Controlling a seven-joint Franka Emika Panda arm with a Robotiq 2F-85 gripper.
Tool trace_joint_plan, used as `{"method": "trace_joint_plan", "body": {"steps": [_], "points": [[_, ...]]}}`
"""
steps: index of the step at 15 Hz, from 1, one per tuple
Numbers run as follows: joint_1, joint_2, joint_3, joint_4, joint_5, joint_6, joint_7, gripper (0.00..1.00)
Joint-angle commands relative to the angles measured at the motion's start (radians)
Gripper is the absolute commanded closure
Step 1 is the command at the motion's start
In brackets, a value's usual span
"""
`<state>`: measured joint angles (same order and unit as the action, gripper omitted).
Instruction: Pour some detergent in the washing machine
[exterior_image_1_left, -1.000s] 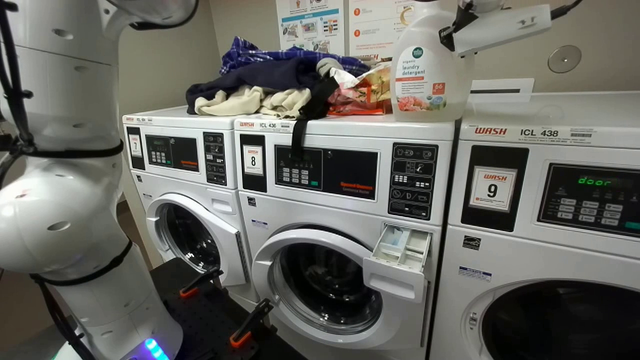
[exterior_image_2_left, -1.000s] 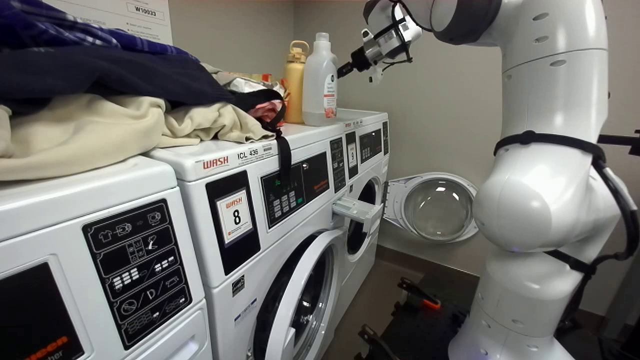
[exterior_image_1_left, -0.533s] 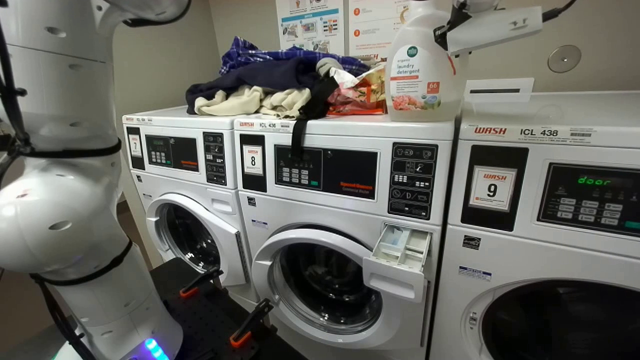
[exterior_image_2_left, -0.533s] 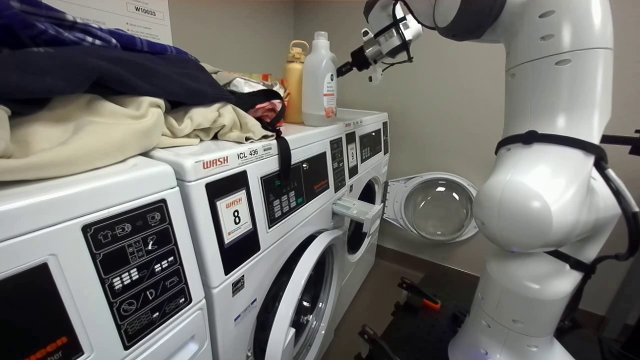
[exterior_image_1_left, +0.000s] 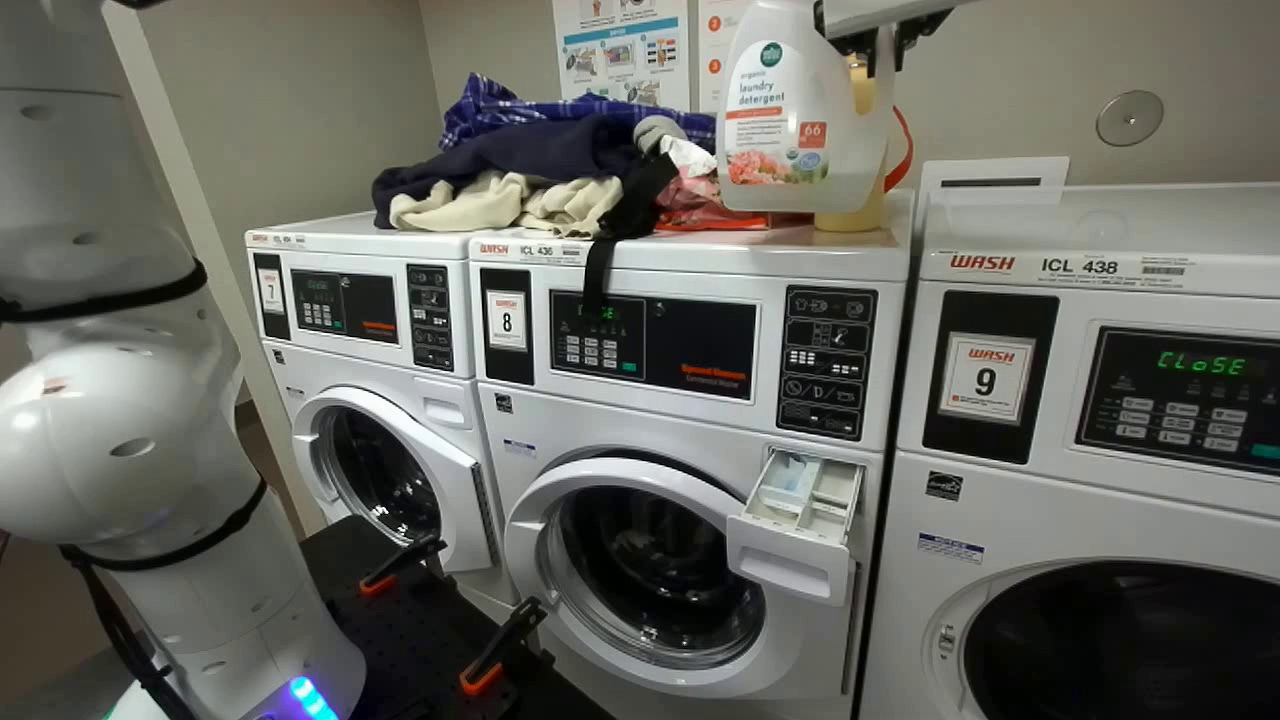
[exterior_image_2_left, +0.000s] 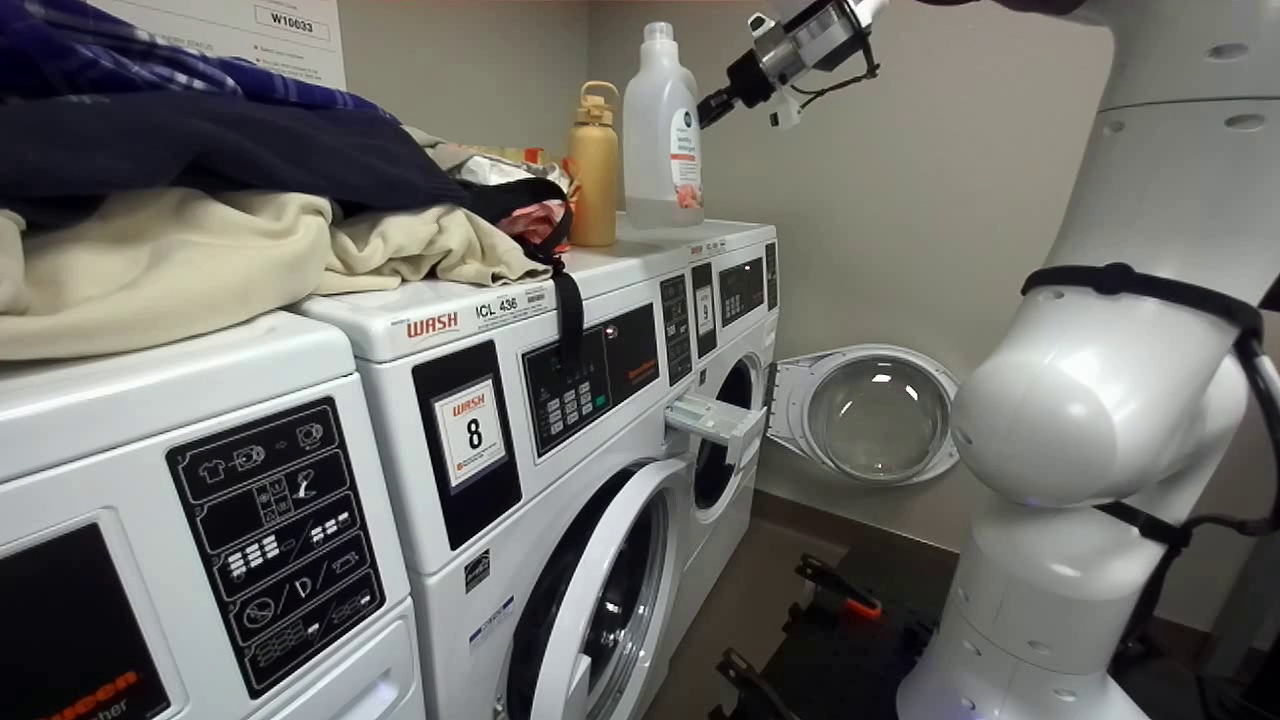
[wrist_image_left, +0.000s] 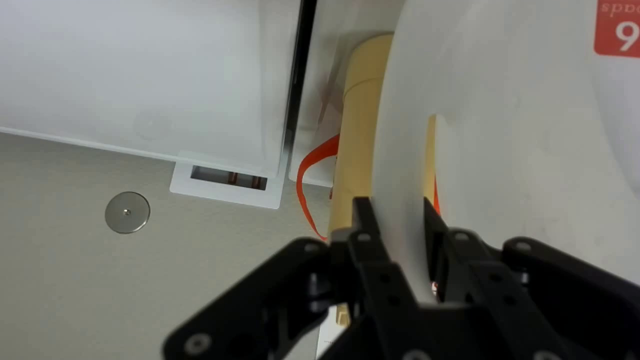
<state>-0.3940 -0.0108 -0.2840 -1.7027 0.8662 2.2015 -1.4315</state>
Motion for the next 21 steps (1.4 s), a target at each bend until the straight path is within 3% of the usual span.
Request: {"method": "trace_joint_plan", "body": {"steps": [1, 7, 13, 17, 21], "points": [[0.027, -0.169, -0.016, -0.135, -0.168, 0.056, 0.150, 0.91], [0.031, -0.306, -0.051, -0.297, -0.476, 0.095, 0.342, 0.91], [0.019, -0.359, -0.078, -0.411, -0.733, 0.121, 0.501, 0.91], [0.021, -0.356, -0.102, -0.468, -0.845, 0.093, 0.571, 0.91], [0.027, -0.324, -0.130, -0.505, -0.877, 0.026, 0.601, 0.91]]}}
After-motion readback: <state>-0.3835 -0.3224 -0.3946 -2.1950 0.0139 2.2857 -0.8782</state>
